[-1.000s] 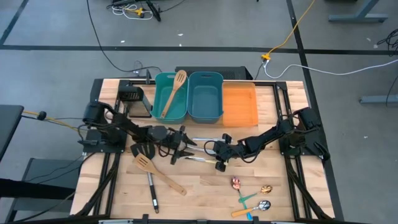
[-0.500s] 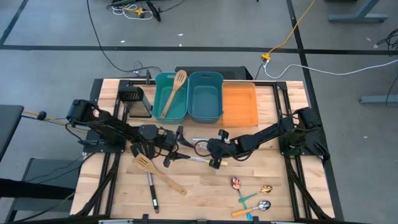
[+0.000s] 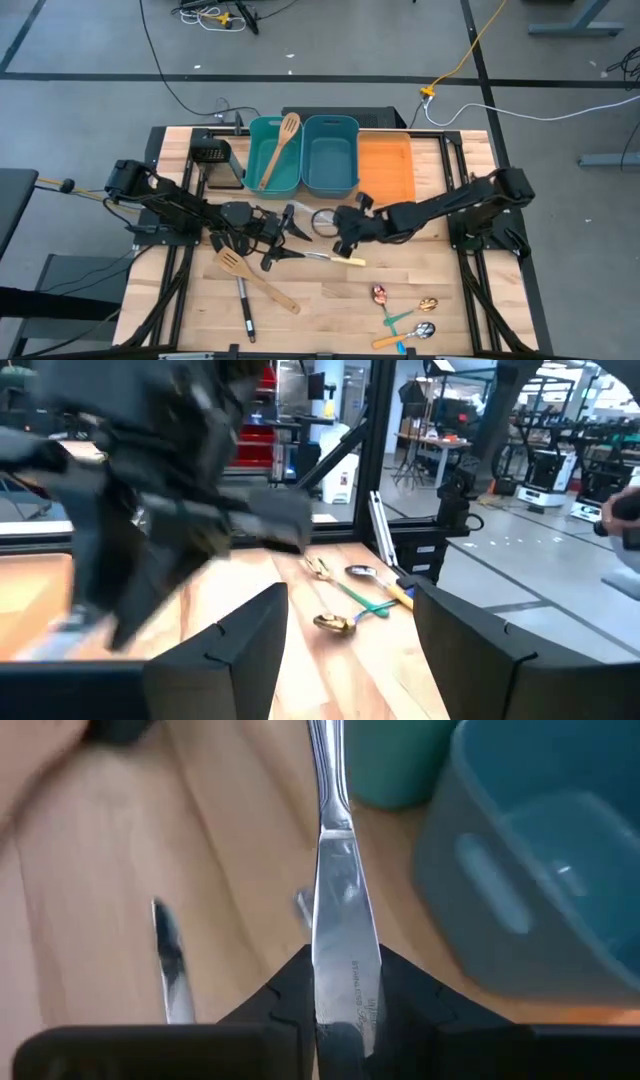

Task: Pick & Place Kitchen Items
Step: Put the bottom silver knife into the blue bin

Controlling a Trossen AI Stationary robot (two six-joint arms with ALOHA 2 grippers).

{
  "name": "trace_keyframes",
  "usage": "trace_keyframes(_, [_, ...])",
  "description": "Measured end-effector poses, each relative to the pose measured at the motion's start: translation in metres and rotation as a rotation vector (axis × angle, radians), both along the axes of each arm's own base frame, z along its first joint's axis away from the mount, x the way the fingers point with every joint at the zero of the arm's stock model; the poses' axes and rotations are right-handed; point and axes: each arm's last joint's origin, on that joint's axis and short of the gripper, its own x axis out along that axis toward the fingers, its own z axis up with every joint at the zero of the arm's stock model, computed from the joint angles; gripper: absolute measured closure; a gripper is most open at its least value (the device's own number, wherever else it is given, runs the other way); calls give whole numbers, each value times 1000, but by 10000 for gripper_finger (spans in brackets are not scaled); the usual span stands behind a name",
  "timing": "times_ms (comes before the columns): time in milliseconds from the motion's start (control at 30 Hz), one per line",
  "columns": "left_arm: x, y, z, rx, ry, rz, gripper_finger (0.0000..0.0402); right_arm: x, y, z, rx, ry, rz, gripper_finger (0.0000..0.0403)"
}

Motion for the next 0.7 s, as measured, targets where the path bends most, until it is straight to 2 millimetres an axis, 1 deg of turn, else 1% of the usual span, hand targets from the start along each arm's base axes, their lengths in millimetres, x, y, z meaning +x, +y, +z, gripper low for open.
trace_keyframes(200, [0,0,0,6,-1,1,179,-12,-12,29,-20,-99,-86,319])
trace_keyframes(333, [0,0,0,7,-1,1,179,-16,-21,39,-27,-152,-162,319])
trace_keyframes(700, [0,0,0,6,0,1,179,-14,-44,43,-41,-253,-376,319])
